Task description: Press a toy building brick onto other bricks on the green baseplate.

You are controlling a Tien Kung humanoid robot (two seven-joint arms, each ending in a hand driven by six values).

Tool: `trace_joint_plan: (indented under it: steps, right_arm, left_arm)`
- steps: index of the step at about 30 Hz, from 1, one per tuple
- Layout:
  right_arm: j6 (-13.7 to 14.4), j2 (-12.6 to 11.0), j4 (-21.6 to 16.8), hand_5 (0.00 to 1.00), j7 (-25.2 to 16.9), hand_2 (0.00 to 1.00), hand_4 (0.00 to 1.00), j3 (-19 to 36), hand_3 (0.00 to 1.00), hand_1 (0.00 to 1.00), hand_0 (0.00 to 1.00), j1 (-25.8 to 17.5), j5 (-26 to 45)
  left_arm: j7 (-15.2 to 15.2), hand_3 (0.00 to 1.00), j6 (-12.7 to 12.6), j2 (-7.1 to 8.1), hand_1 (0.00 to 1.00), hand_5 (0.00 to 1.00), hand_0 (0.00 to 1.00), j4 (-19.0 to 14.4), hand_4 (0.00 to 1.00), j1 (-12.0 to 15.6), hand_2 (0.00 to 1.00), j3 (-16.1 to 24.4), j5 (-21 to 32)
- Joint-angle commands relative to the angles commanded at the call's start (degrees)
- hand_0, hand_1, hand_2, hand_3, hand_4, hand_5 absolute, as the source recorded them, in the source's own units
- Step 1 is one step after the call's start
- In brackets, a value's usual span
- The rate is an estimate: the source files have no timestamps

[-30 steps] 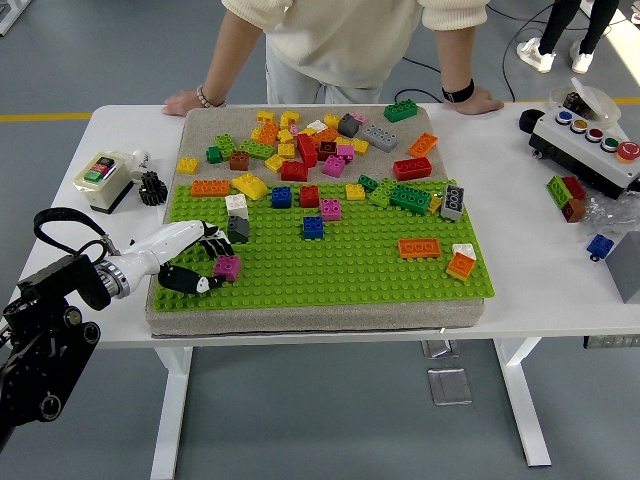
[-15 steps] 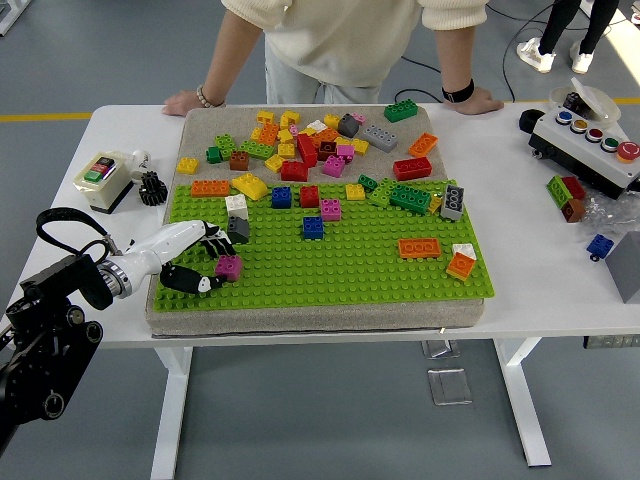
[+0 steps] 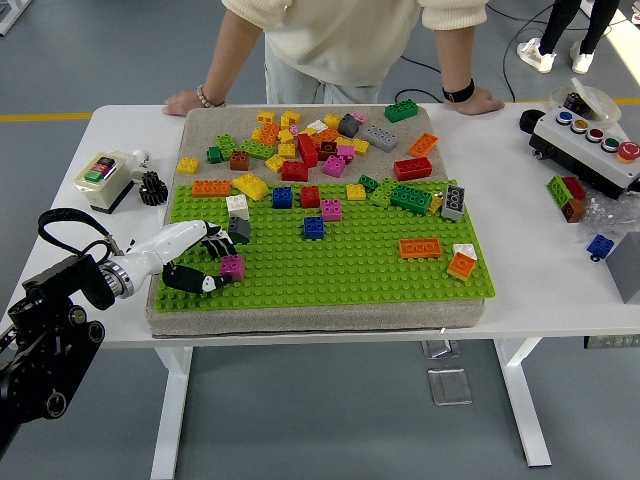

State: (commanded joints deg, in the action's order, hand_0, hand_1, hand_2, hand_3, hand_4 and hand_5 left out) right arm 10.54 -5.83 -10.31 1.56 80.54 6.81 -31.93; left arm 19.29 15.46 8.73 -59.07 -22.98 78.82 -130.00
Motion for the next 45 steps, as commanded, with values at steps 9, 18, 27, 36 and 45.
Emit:
trace_joint_plan:
  steps: [9,18,27,36,45]
  right_arm:
    - [0.22,0.14,0.00,0.500,-0.16,0.709,0.916,-0.11,0.581,0.661,0.727,-0.01,0.01]
    - [0.38,0.18,0.00,0.499,-0.17,0.708,0.916,-0.20,0.581,0.662,0.727,0.02,0.11]
    - [0.41,0.22,0.00,0.498,-0.23,0.708,0.915,-0.18,0.580,0.662,0.727,-0.04,0.09]
    - [0.28,0.23,0.00,0.495,-0.27,0.708,0.914,-0.28,0.580,0.662,0.727,-0.11,0.08]
    - [0.22,0.29,0.00,0.495,-0.28,0.708,0.914,-0.36,0.580,0.662,0.727,-0.14,0.09]
  left_arm:
    - [0.06,0.554,-0.36,-0.05,0.581,0.186,0.730,0.38,0.783,-0.09,0.578,-0.08,0.00]
    - [0.11,0.556,-1.39,-0.38,0.587,0.202,0.732,1.18,0.796,-0.33,0.579,-0.54,0.00]
    - [0.15,0.552,-1.41,-0.16,0.589,0.219,0.735,0.69,0.816,-0.36,0.578,-0.24,0.00]
    - [0.90,0.554,-1.51,-0.11,0.608,0.228,0.762,-0.02,0.833,-0.28,0.580,0.35,0.00]
    - [1.65,0.564,1.92,0.47,0.633,0.242,0.801,-3.67,0.871,0.65,0.592,1.32,0.00]
